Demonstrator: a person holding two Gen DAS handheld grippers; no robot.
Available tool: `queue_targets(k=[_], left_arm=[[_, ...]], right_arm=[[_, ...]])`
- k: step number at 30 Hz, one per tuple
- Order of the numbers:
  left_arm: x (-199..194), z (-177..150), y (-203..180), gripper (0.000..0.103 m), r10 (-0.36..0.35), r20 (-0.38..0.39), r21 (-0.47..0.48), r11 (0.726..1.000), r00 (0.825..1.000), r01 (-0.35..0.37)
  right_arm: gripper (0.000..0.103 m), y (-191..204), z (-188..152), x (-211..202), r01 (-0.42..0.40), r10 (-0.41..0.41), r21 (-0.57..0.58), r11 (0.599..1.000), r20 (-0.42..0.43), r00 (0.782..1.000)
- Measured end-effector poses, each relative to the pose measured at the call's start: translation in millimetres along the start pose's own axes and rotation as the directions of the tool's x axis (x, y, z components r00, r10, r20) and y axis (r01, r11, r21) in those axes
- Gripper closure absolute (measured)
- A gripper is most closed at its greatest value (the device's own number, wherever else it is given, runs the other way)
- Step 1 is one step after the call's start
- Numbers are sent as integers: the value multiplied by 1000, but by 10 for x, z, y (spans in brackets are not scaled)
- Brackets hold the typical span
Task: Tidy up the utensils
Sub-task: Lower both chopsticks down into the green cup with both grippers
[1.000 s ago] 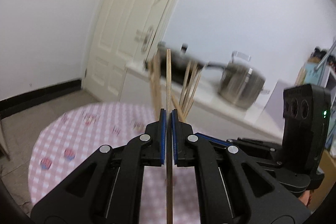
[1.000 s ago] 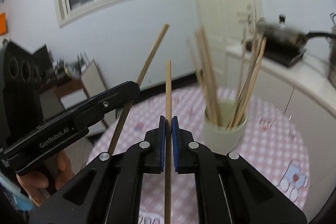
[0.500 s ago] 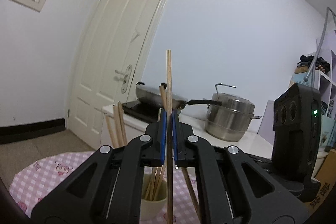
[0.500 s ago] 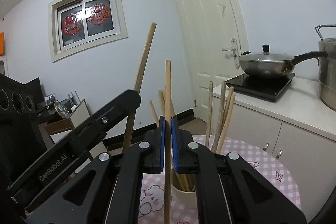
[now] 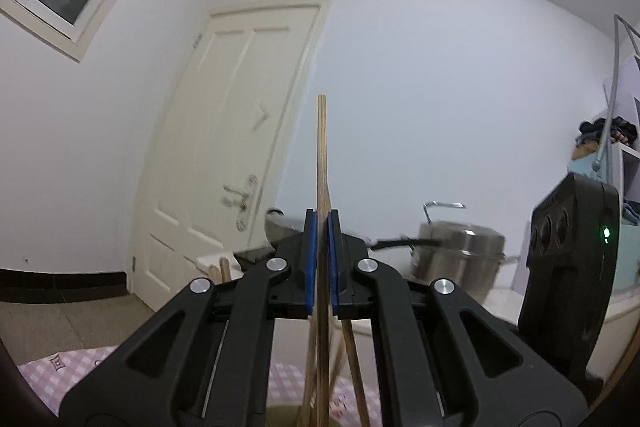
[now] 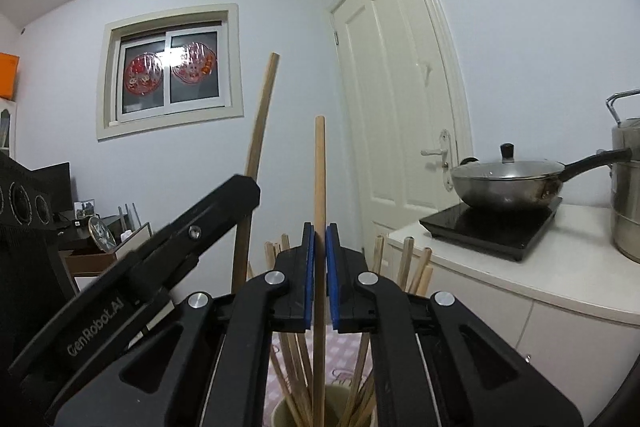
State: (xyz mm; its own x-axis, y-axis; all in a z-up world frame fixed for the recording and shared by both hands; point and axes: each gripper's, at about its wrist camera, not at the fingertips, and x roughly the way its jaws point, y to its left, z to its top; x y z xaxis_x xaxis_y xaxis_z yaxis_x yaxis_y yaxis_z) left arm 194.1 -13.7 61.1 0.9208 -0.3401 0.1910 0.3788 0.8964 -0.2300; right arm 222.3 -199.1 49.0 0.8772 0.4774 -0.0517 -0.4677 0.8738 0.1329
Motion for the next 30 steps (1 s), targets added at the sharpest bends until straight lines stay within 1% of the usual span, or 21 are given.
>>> queue_targets(k=[5,7,10,14,20,26,30], left_arm=[[78,-152,88,97,67,38,-29,997,997,-66],[97,-208,129,97,94,34,-34,995,995,-93],[123,-304,168,97,123,25,-49,991,992,-122],[128,-344,158,97,119,28,-48,992,993,-117],[142,-277,198,97,105,36,-60,993,994,-102],[130,-309,233,97,122,51,-51,991,991,-120],[153,-350,267,97,134,36,-64,989,990,-132]], right_arm=[[98,-110,-93,101,7,-8,23,1000,46,999],[98,-120,-138,110,25,-25,17,1000,63,998],[98,-145,-211,134,35,-36,20,999,64,997],[98,-174,-237,133,38,-39,25,999,74,996],[98,-128,-133,97,33,-33,3,999,101,994],[98,-116,-148,139,35,-33,-15,999,107,994],[98,-130,-193,189,34,-33,-6,999,100,994]])
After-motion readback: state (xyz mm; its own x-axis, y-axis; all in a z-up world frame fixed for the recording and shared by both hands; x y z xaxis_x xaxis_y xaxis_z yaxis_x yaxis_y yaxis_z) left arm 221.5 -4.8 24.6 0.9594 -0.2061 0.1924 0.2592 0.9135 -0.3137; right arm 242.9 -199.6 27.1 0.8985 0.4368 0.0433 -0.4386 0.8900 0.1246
